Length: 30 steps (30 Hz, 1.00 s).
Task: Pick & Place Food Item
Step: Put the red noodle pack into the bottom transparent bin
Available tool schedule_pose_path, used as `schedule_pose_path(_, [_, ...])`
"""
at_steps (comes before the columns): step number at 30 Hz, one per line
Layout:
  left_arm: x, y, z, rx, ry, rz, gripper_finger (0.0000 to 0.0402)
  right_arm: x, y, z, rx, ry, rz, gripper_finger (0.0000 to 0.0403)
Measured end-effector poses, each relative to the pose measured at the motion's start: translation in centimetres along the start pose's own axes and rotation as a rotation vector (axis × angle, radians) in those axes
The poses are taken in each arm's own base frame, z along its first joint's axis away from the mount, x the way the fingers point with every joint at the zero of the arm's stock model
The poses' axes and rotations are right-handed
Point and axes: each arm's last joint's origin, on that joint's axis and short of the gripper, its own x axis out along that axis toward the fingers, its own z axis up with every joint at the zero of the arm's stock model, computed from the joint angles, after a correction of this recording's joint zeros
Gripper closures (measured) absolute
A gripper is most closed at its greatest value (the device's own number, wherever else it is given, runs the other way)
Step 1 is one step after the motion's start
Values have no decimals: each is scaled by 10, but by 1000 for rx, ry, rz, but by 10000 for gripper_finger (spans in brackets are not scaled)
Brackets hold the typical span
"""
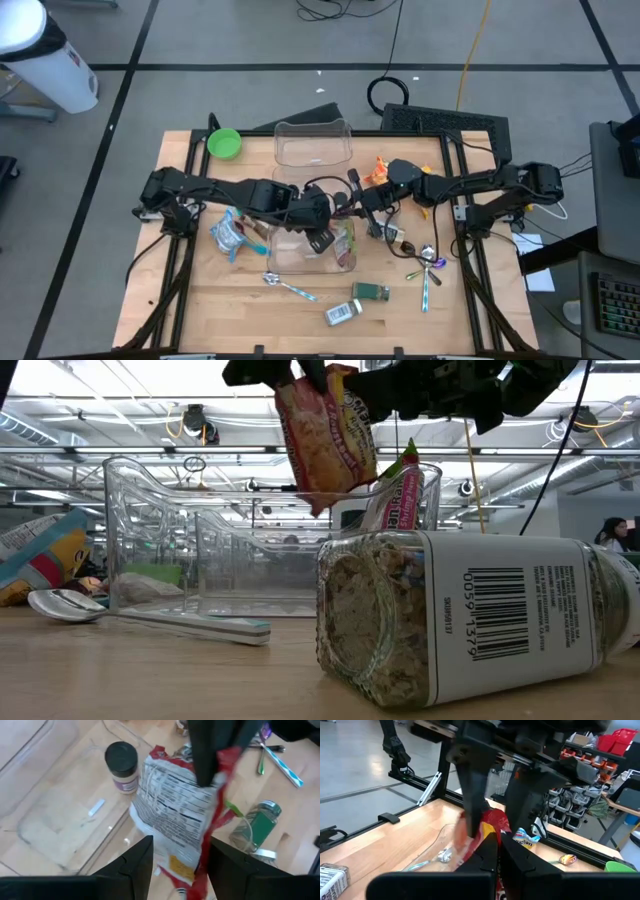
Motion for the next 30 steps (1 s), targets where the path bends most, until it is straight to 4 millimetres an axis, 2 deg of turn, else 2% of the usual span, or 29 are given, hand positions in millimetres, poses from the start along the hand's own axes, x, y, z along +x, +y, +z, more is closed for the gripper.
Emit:
schedule_pose_path(3, [1,2,2,-9,10,-2,235,0,0,0,-1,-1,0,403])
schedule_pose_path(5, [1,4,3,-15,17,-8,254,0,0,0,0,0,0,403])
schedule_pose_path(7, [2,5,4,-14,21,-11,288,0,0,0,0,0,0,403])
schedule_pose_path(11, [2,5,5,18,25,-28,382,0,0,0,0,-1,2,403])
schedule_pose_path(12, [2,4,5,21,28,-39,389,0,0,0,0,-1,3,403])
schedule_pose_path(16, [2,2,6,9,38,-75,397,0,0,1,8,-5,2,401])
schedule_pose_path(20, [-1,3,6,-19,48,-90,398,0,0,2,49,-15,1,376])
schedule_pose_path(25, [-6,4,3,-81,82,-101,399,-6,2,8,44,-3,4,308])
schedule_pose_path(30, [-12,3,-3,-183,110,-84,400,-21,6,22,63,32,12,235])
